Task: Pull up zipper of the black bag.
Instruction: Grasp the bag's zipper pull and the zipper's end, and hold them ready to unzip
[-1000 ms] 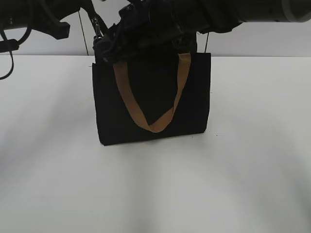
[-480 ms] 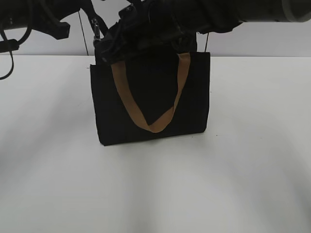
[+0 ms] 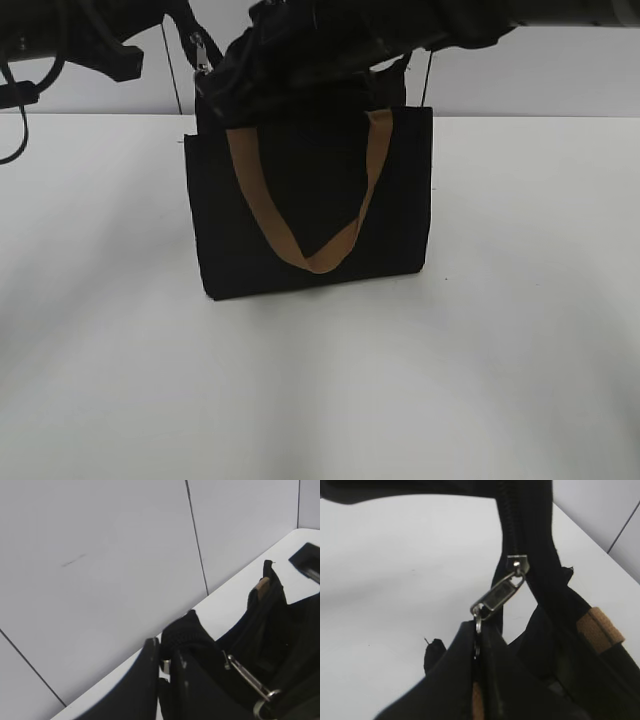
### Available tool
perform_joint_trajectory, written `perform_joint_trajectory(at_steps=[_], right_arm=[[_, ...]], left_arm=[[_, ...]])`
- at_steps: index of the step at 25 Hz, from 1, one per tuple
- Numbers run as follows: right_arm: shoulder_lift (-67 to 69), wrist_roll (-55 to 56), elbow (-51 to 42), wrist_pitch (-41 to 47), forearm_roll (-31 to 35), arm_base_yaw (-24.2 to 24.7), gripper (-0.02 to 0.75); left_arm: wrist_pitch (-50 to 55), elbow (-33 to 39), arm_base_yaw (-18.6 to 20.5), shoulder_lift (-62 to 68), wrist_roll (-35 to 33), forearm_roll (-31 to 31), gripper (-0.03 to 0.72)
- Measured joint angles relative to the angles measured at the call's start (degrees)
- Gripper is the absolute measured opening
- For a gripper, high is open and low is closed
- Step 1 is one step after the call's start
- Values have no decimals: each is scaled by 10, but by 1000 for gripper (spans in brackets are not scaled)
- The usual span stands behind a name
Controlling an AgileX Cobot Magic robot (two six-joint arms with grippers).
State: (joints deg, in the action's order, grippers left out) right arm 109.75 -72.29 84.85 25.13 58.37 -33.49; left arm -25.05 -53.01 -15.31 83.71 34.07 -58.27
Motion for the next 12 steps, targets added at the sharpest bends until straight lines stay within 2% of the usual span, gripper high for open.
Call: perform_joint_trajectory(at_steps=[12], right_arm=[[-36,50,0,22,-43,23,-10]], left_arm=[[24,0,0,0,0,0,17]])
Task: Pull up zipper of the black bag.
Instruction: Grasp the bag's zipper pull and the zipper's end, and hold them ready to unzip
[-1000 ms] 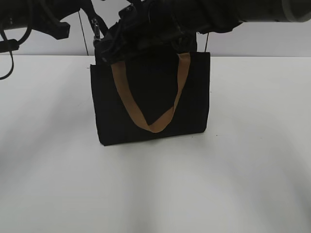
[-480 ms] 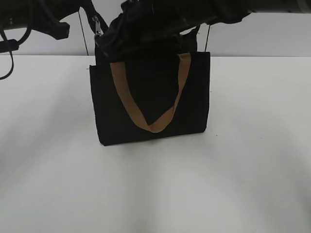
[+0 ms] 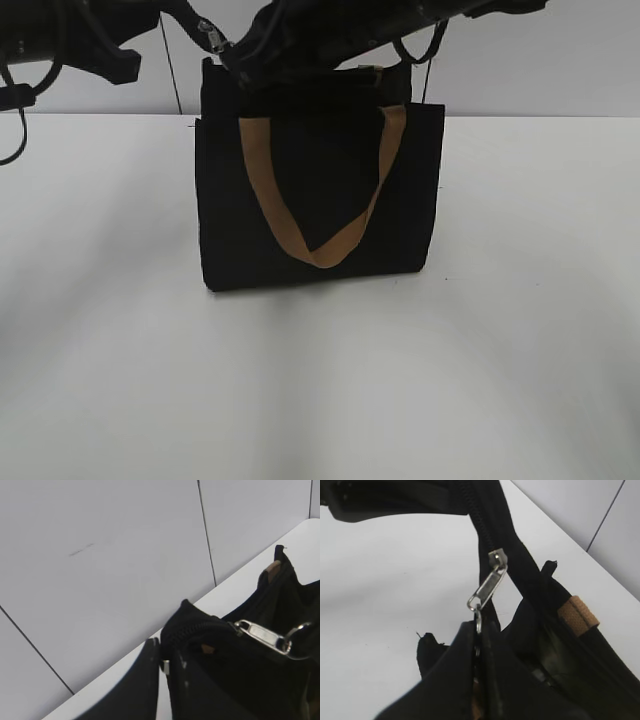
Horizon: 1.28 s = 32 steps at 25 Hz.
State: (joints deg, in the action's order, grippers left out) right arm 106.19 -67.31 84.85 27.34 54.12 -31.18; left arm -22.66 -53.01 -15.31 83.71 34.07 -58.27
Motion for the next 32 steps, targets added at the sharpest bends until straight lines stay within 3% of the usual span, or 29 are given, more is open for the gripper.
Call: perform_joint_trajectory(at_steps=[3,11,32], right_arm=[[-1,18,0,1,1,1,-10],[10,42,-1,-31,96,1,-10],[54,78,0,-43,132,1,-7]], left_arm=[[-5,0,0,0,0,0,17],[-55,0,0,0,0,14,17],[-49,1,0,0,0,16,17]])
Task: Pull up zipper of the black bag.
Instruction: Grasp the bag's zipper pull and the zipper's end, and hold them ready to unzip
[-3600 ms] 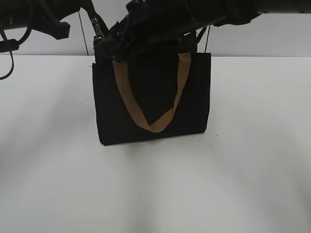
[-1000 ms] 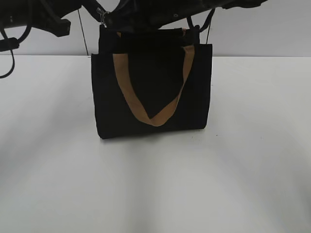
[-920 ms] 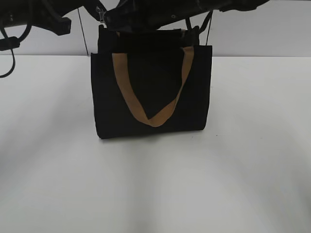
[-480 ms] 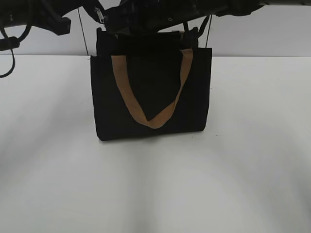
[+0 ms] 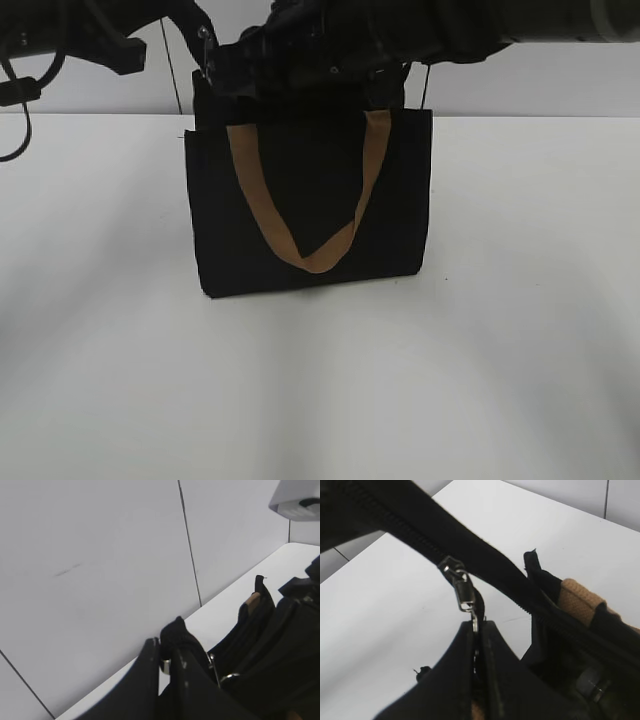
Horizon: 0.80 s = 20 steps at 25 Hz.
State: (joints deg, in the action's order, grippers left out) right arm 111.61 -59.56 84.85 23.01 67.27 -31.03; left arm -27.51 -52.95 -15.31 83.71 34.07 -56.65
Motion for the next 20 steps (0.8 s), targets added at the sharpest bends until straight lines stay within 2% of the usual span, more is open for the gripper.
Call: perform_joint_trajectory(at_steps=[6,13,20], right_arm=[[7,0,0,-1,6,-1,3],[7,1,0,-4,6,-1,63],[7,1,0,-6,5,-1,72]], left_arm=[[3,1,0,1,0,-1,17],[1,1,0,1,0,-1,17],[0,1,0,0,0,0,17]])
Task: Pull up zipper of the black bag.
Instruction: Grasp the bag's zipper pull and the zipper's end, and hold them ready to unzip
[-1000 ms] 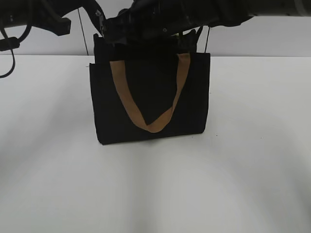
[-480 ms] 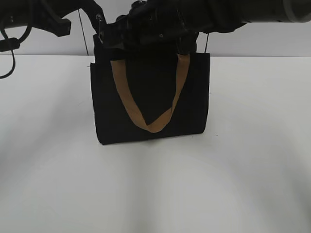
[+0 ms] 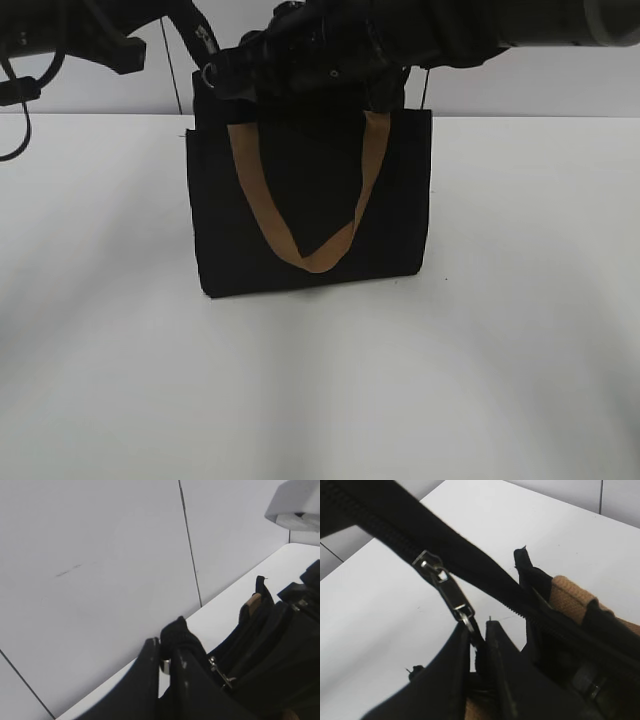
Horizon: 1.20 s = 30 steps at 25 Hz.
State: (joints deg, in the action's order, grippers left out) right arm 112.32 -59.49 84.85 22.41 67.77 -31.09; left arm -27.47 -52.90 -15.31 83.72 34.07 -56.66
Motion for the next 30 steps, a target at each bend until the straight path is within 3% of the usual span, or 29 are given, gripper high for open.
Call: perform_joint_trajectory(at_steps=[30], right_arm=[[-5,-10,0,20,-1,0,114]], left_arm=[[0,0,0,0,0,0,16]])
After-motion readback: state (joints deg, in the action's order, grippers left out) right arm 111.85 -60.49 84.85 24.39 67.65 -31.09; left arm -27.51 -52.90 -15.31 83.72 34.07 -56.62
